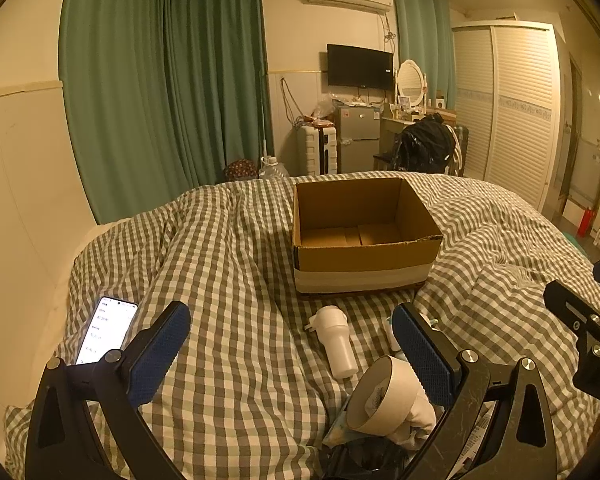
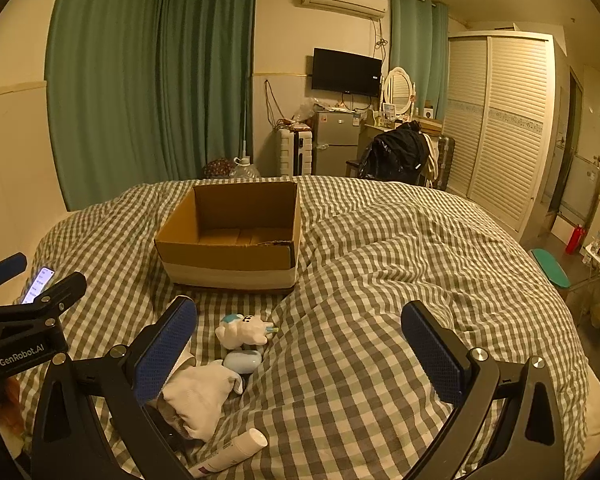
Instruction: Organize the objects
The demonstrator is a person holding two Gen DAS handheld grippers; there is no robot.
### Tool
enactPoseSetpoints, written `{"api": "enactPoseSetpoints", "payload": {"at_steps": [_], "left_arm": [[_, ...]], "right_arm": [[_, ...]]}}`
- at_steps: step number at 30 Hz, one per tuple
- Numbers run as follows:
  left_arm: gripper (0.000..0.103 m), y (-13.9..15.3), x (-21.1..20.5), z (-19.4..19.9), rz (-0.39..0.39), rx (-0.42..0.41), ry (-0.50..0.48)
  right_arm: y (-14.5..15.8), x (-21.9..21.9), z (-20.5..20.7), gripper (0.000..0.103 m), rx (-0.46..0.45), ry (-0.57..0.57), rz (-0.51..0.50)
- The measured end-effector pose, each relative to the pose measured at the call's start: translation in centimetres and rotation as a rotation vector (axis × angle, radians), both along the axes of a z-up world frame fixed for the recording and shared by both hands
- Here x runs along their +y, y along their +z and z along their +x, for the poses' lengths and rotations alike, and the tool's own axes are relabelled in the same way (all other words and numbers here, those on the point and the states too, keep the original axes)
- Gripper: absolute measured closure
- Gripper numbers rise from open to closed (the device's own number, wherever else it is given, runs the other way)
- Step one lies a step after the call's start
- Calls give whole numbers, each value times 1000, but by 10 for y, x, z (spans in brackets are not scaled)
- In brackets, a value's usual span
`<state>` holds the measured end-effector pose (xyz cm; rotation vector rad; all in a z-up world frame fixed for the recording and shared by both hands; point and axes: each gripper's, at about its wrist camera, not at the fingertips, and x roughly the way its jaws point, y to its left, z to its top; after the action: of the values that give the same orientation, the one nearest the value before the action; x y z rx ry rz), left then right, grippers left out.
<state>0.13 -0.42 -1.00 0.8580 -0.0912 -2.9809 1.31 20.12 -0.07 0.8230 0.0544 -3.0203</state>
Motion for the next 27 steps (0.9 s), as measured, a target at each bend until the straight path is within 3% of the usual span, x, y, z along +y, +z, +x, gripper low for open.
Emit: {"api": "enactPoseSetpoints", "payload": {"at_steps": [16, 27], "left_arm": [[0, 11, -10, 11, 18, 20, -12], [0, 30, -19, 26, 53, 53, -39]], "right_arm": [[11, -9, 5, 0, -13, 40, -4], [33, -20, 21, 0, 27, 39, 36]]}}
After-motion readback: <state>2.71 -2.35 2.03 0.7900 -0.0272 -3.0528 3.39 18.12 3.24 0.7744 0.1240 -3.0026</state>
